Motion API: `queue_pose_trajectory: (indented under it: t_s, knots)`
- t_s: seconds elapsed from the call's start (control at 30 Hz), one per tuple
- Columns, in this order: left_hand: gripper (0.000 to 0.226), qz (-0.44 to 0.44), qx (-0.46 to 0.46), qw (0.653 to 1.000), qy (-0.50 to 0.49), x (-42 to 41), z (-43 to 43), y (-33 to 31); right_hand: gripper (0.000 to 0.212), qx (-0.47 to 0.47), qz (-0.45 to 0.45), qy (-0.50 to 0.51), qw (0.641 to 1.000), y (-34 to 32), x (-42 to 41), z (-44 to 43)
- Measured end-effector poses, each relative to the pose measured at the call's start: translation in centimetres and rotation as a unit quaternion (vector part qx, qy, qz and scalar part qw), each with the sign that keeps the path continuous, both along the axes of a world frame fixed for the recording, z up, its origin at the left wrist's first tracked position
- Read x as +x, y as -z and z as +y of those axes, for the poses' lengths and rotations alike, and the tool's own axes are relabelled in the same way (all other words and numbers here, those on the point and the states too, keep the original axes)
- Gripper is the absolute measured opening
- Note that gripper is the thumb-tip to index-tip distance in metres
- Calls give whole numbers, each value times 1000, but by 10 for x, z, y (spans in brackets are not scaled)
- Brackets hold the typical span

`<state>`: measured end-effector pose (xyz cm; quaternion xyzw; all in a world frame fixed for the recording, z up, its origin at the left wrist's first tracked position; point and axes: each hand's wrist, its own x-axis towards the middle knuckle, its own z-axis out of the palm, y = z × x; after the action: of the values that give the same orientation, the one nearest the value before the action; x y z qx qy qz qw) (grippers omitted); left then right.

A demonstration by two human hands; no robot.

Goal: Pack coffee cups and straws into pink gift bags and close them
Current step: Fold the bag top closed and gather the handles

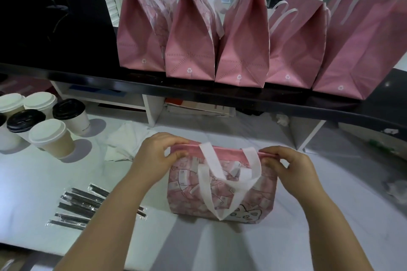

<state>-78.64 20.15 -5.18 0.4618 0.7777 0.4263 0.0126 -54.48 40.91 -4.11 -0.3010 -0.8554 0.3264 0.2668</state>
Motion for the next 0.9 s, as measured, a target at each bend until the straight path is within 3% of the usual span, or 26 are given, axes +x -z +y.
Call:
queue_pose_trajectory:
  t_s: [0.2, 0.3, 0.4, 0.5, 0.57, 0.67, 0.8, 0.9]
  knots:
    - [21, 73, 57, 994, -59, 11, 18, 7, 39, -44, 64, 51, 996, 8, -6, -4]
    - [34, -44, 78, 995, -51, 8, 11, 14, 37, -54, 62, 34, 996, 10, 5, 6]
    - [45, -161, 87, 980, -72, 2, 2, 21, 31, -86, 96, 85, 988, 14, 6, 7]
    - [38, -220, 150, 957, -112, 1, 3, 27, 18, -114, 151, 193, 963, 21, 1, -1]
    - [23, -251, 171, 944, -131, 3, 5, 30, 16, -149, 187, 208, 948, 27, 1, -4]
    - [8, -334, 117, 933, -66, 5, 3, 34, 16, -234, 232, 171, 928, 35, 6, -12]
    - [33, -385, 10, 920, 75, 0, -8, 39, 20, -297, 194, 138, 925, 44, 15, -25]
    - [28, -397, 21, 913, 90, -7, -4, 38, 19, -323, 183, 141, 918, 48, 11, -37]
